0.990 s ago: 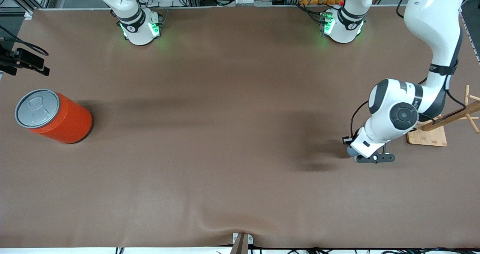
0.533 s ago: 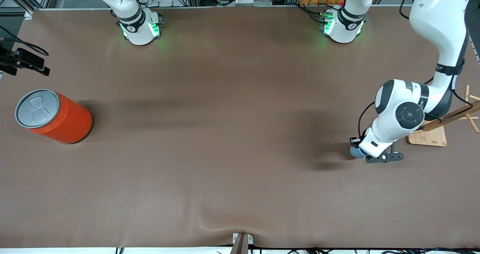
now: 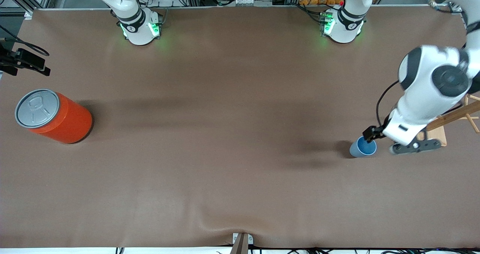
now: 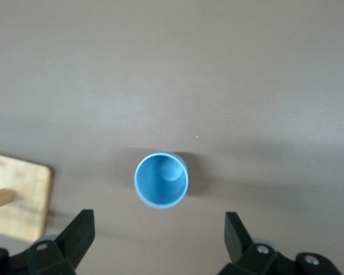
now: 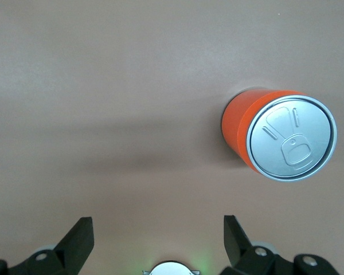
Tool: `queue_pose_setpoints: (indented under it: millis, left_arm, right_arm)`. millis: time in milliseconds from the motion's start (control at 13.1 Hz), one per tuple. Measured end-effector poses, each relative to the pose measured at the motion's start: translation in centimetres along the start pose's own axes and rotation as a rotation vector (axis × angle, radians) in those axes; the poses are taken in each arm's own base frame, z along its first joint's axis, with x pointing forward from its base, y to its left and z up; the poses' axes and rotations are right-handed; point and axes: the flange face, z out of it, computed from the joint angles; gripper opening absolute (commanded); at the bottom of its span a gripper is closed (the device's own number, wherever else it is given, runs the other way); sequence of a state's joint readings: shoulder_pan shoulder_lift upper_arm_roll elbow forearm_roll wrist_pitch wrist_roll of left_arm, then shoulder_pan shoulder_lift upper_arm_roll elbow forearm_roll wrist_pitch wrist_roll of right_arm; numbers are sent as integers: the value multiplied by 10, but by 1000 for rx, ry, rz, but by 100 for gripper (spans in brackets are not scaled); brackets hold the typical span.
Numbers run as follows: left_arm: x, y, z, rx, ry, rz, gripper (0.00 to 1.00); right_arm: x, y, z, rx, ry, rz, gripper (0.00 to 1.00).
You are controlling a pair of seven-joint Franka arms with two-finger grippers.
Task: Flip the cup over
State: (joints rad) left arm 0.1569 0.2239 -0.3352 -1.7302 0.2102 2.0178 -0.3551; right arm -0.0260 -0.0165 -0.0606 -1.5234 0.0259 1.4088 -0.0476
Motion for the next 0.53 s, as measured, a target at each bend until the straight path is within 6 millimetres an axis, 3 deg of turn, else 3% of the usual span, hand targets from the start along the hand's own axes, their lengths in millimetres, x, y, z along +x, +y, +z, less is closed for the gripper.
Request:
queue_pose_setpoints:
  millis: [229,381,533]
  left_arm:
    - [-15,-10,-83,-24,-45,79,100]
    - [-32,-17,-123,-48,-69,128,100]
    - [-50,-22,-152,-43,-80,146,100]
  right_arm:
    - [0,0,0,0,-1,0,100]
    - [0,0,0,0,-1,0,100]
    - [0,0,1,0,-1,0,100]
